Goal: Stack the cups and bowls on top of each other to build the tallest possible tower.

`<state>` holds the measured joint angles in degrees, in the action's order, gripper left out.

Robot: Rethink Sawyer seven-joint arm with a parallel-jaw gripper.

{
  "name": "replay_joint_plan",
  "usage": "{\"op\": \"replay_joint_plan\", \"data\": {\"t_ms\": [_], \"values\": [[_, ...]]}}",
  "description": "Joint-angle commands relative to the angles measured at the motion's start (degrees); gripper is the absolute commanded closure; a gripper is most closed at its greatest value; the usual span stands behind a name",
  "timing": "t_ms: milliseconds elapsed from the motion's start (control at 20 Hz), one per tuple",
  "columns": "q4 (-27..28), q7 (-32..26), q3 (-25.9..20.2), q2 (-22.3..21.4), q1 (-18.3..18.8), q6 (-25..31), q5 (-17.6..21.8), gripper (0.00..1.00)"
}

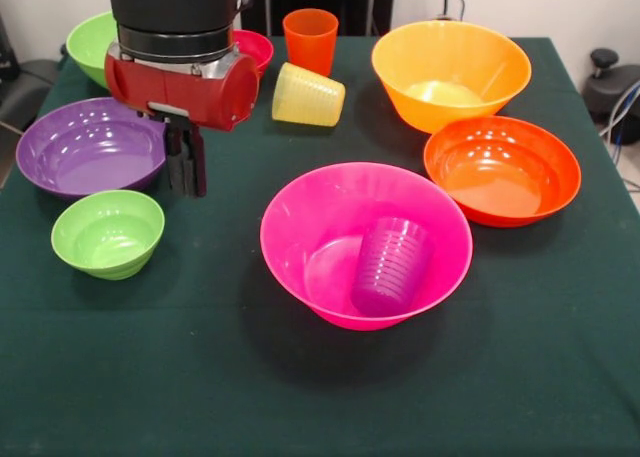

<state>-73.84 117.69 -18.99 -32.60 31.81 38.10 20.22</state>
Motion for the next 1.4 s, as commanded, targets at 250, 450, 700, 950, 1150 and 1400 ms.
{"op": "replay_joint_plan", "data": {"t_ms": [250, 450, 700, 950, 1150, 1400], "values": [[-10.4, -11.3, -2.4, 0.7, 1.3, -1.3, 5.9, 1.0], [-12.3, -11.7, -2.5, 0.5, 2.2, -0.2, 5.9, 1.0], [-14.7, -14.3, -2.9, -2.0, 4.2, 2.1, 6.4, 1.0], [-17.7, -18.3, -4.9, -4.2, 8.1, 3.7, 6.6, 1.0], [-18.8, -19.3, -6.3, -5.3, 10.9, 3.9, 6.7, 1.0], [-18.6, -19.7, -7.6, -5.6, 12.7, 5.2, 7.0, 1.0]]}}
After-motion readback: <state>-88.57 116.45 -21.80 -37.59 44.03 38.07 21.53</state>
